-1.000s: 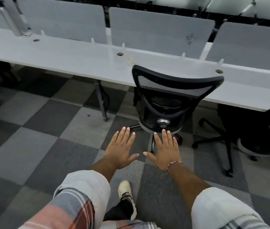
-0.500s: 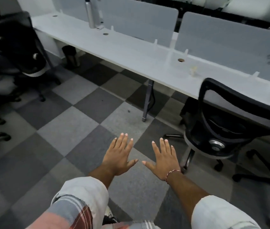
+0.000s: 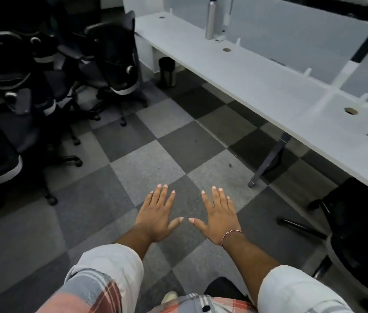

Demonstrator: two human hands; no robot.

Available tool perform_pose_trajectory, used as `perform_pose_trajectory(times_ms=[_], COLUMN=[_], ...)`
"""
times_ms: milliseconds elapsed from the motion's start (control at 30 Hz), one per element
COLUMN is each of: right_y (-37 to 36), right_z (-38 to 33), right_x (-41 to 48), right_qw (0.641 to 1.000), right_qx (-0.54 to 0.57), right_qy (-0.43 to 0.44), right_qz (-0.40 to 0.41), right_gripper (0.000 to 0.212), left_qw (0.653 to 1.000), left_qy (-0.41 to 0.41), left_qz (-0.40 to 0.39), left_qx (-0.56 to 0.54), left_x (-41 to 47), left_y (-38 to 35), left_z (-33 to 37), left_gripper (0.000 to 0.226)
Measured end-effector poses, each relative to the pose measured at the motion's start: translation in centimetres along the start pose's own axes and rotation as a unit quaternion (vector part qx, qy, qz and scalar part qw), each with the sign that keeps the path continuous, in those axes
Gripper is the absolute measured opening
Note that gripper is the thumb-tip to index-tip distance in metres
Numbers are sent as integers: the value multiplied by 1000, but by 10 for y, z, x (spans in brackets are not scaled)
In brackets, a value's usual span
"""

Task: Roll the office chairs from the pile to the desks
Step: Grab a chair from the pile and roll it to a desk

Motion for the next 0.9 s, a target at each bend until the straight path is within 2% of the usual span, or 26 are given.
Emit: perform_pose_trajectory(times_ms=[133, 233, 467, 600, 900], right_y=[4, 10, 51, 70, 80], right_z=[-30, -54, -121, -164, -276], right_x=[56, 105, 202, 244, 304], right_qw=[999, 996, 978, 964, 937], right_qx=[-16, -30, -53, -66, -86], right_qy=[49, 85, 200, 257, 338], right_qz=[-6, -10, -3, -1, 2], right_gripper=[97, 102, 97, 88, 86], left_qw=[998, 995, 980, 964, 933], left_qy=[53, 96, 184, 242, 337], left_qz=[16, 1, 54, 83, 103], left_qx=[-30, -37, -50, -78, -69], left_x=[11, 28, 81, 87, 64], left_y=[-5, -5, 22, 29, 37], left_z=[-41, -79, -146, -179, -285], left_gripper=[94, 99, 108, 96, 90])
Point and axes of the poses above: each hand's wrist, its own x-axis towards the middle knuckle, its own y-axis out of the back of the hand, z = x × y, the point moved 8 cm from there along x, towards the middle knuckle, and after that the axes turned 14 degrees about -y, right-handed, at the moved point
